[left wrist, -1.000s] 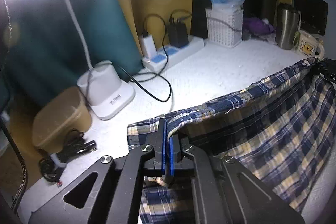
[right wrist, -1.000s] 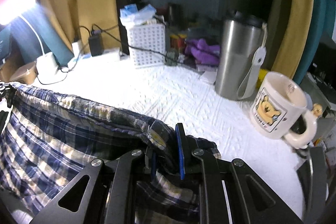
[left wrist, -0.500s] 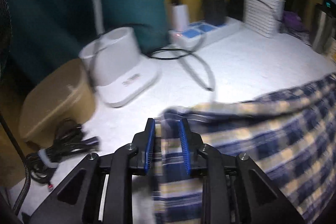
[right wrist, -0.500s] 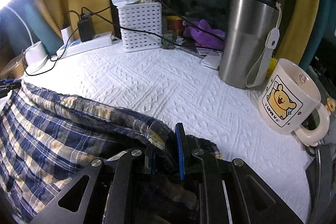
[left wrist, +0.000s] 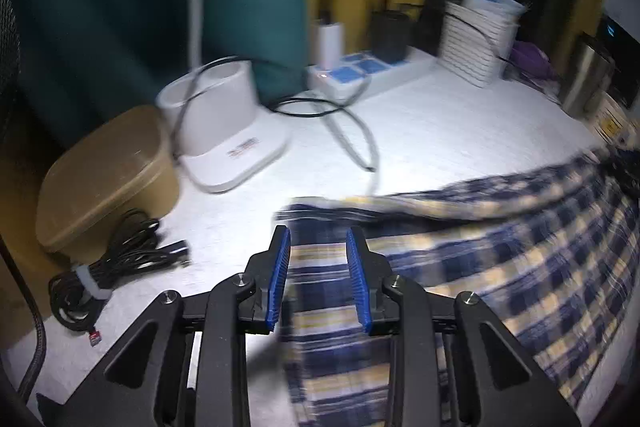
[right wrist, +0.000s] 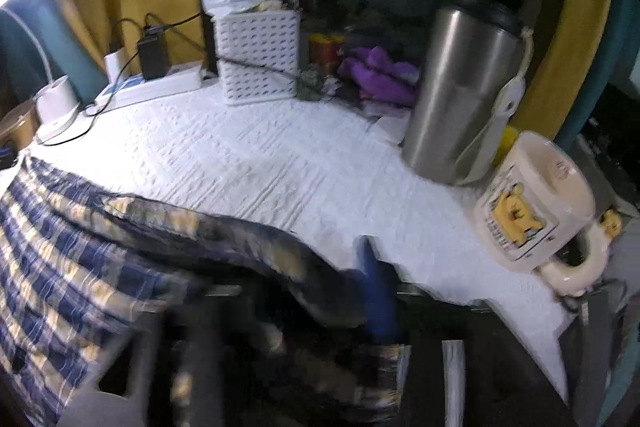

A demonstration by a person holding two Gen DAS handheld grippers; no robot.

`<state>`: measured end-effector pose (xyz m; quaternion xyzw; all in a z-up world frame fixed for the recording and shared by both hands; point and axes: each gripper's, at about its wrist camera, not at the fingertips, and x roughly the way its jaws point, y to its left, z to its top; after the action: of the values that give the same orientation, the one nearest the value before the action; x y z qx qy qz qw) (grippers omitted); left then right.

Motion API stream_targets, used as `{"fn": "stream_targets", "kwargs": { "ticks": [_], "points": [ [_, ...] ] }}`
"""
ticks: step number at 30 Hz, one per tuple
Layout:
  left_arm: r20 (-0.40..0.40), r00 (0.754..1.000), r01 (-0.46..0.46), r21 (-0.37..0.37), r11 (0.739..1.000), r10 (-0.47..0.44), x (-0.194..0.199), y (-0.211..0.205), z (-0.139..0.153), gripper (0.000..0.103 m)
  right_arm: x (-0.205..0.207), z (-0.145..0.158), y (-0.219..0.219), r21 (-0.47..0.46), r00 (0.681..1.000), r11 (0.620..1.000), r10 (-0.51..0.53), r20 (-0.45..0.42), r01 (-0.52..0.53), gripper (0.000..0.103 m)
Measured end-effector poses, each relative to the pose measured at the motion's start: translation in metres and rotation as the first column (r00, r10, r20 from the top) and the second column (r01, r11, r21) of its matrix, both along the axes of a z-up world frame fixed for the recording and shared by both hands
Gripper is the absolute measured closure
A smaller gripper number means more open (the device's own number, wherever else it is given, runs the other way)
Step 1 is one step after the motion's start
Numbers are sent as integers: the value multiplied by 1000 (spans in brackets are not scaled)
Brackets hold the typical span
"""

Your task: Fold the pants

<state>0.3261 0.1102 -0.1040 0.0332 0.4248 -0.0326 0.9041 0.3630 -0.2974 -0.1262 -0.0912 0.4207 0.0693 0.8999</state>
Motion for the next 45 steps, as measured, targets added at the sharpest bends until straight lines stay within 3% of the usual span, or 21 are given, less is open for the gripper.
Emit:
{"fn": "stream_targets", "kwargs": {
  "ticks": [4, 7, 13, 15, 17, 22, 25, 32, 39, 45],
  "points": [
    [-34, 993, 110, -17, 994, -111, 8, -31, -1, 74, 0, 22, -4, -19, 996, 999, -45, 75, 46, 0],
    [-73, 983, 171, 9, 985, -170, 23, -53, -13, 74, -8, 35, 2, 31, 994, 999, -32, 104, 29, 0],
    [-81, 980, 181, 4, 983, -180, 42, -70, -17, 74, -11, 23, 44, 187, 991, 973, 136, 11, -136, 5],
    [-82, 982, 172, 2, 985, -171, 46, -69, -19, 73, -7, 11, 60, 166, 986, 973, 166, -9, -162, 5],
    [-99, 985, 144, 2, 990, -143, 55, -66, -25, 63, 2, -1, 70, 130, 986, 979, 163, -27, -158, 5],
    [-85, 988, 128, 16, 992, -126, 54, -64, -26, 61, 35, -26, 66, 109, 990, 992, 80, -114, -68, 5],
    [-72, 988, 138, 46, 989, -135, 45, -68, -24, 58, 39, -35, 65, 113, 985, 992, 80, -152, -63, 5],
    [-50, 993, 109, 56, 992, -106, 1, -57, -11, 56, 13, -22, 63, 95, 989, 992, 96, -115, -85, 5],
    [-20, 1000, 18, 19, 1000, -17, -59, -33, 4, 53, -26, -17, 54, 88, 987, 992, 97, -126, -86, 5],
    [-33, 998, -48, -35, 998, 46, -102, -21, -3, 53, -55, -18, 49, 66, 985, 993, 104, -140, -95, 5]
  ]
}}
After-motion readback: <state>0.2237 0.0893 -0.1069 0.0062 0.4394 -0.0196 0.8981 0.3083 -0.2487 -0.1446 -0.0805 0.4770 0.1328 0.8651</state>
